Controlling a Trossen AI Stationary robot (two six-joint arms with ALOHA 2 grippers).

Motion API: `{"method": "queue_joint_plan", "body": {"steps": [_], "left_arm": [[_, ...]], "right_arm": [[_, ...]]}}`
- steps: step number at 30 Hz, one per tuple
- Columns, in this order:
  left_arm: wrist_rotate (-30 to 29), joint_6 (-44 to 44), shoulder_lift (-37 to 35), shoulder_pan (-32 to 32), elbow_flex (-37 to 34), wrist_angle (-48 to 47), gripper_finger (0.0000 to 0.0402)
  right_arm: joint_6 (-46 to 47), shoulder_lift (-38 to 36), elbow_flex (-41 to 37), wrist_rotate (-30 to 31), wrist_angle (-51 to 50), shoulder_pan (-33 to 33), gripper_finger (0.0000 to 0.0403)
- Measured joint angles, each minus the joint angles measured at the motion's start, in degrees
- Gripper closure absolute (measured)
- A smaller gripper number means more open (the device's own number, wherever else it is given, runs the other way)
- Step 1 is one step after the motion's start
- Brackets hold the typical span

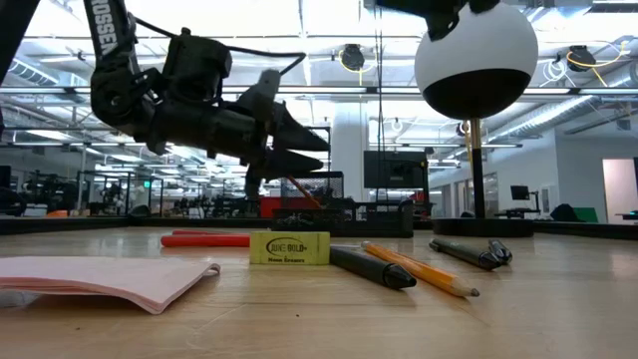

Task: Pick and place office supplies into organizer
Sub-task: Put the green eraser into the black desk organizer

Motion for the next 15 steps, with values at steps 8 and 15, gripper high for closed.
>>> {"method": "queue_joint_plan", "body": {"steps": [8, 15], "left_arm": [[1.0, 2.2, 0.0, -4.8, 0.0, -1.2, 0.0222], [1.0, 4.0, 0.0, -7.3, 0.0, -1.1, 0.0222]], "right_arm": [[0.2, 6.6, 0.0, -4.5, 1.3, -3.7, 0.0304], [1.3, 7.8, 0.0, -11.5, 1.2, -4.6, 0.0301]]}}
